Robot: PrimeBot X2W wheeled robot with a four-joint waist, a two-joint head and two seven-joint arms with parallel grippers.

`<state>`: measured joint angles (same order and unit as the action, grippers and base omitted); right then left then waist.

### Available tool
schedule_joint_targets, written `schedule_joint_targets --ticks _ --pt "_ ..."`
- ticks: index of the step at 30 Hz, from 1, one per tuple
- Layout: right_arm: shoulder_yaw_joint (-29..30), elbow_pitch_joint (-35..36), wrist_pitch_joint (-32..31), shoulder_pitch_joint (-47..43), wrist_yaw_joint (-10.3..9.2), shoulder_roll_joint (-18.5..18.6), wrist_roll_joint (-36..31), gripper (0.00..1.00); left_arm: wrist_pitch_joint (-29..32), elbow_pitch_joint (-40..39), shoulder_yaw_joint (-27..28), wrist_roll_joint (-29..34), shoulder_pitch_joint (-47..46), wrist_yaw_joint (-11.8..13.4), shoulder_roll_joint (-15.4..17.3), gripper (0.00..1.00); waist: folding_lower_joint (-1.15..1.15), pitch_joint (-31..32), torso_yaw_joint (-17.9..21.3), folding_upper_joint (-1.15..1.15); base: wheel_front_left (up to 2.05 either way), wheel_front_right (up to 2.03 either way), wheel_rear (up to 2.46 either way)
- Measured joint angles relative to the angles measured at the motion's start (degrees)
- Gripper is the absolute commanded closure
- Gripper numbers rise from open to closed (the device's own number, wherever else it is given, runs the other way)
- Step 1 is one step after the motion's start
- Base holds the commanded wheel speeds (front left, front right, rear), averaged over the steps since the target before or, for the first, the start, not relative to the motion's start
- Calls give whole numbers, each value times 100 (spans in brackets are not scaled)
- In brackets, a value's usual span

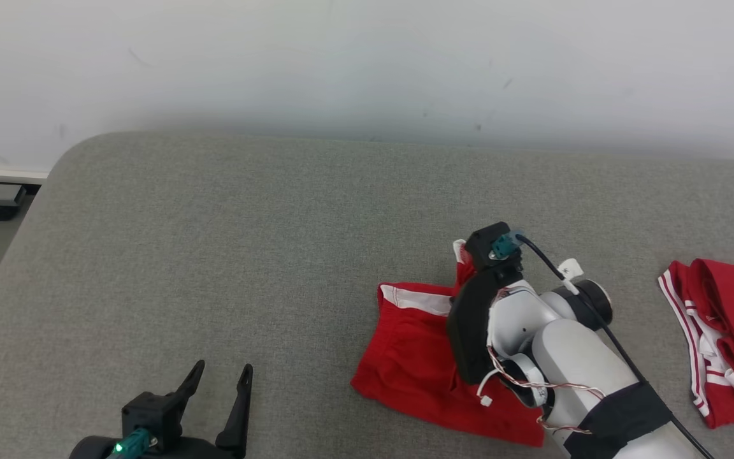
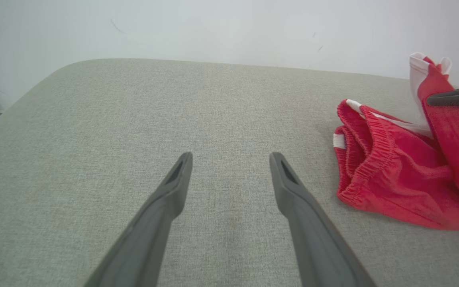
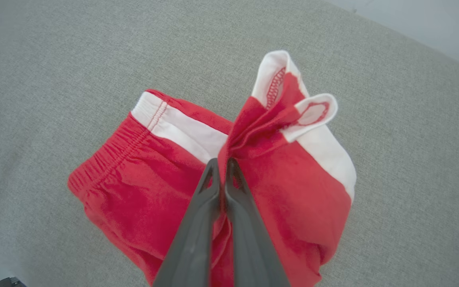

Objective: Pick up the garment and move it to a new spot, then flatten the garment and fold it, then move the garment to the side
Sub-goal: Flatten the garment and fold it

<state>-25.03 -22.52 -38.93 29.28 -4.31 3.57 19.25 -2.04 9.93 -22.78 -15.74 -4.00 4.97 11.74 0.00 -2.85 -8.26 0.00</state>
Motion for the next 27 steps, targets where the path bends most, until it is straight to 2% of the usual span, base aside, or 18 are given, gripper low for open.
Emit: schedule_joint_targets --ticks 10,27 --pt "-831 -87 -40 353 -177 4 533 100 7 45 -55 1 -118 -47 -46 0 0 -18 -153 0 0 0 0" --pt "-1240 -537 136 778 -281 20 1168 100 5 114 -171 9 -172 -96 -94 0 0 -52 -365 0 0 0 0"
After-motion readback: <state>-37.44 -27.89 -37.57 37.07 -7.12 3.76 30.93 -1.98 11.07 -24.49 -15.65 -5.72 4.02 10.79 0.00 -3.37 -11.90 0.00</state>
